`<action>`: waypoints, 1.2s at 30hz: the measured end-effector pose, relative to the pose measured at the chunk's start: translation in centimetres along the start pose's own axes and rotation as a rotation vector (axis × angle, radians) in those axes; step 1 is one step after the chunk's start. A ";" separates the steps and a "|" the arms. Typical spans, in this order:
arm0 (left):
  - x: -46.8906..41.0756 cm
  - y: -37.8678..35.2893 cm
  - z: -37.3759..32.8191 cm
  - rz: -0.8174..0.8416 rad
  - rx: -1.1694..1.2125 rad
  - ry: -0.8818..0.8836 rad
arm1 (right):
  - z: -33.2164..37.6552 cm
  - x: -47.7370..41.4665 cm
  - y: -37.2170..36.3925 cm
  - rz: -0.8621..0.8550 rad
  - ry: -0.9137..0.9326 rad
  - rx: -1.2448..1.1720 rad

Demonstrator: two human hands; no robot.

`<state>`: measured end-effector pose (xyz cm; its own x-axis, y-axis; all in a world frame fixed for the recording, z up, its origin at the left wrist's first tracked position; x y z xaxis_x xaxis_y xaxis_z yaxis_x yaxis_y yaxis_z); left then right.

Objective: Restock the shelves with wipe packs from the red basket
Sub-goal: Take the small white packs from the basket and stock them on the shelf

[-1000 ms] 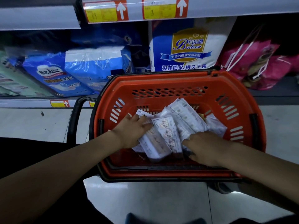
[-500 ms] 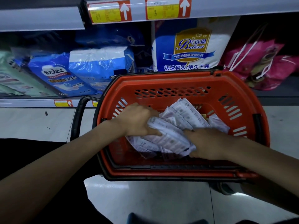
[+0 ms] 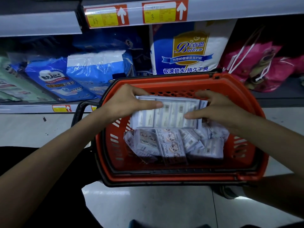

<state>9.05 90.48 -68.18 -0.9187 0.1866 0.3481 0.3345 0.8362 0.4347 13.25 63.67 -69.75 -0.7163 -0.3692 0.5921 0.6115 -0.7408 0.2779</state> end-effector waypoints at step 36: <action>0.8 -1.4 -1.2 -0.093 1.122 0.157 | -2.0 2.3 -2.0 -0.587 1.446 1.339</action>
<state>8.06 88.81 -67.48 -0.8673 0.0989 0.4879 -0.1829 0.8482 -0.4971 9.72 63.14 -70.50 -0.1558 -0.8695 -0.4686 -0.4092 -0.3750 0.8318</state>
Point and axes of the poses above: each hand's wrist, its own x-axis away from the middle knuckle, its own y-axis out of the back of the hand, z = x × y, the point moved 1 cm from there along -x, towards the middle knuckle, and after that the axes turned 8 degrees about z, right-handed, at the moved point
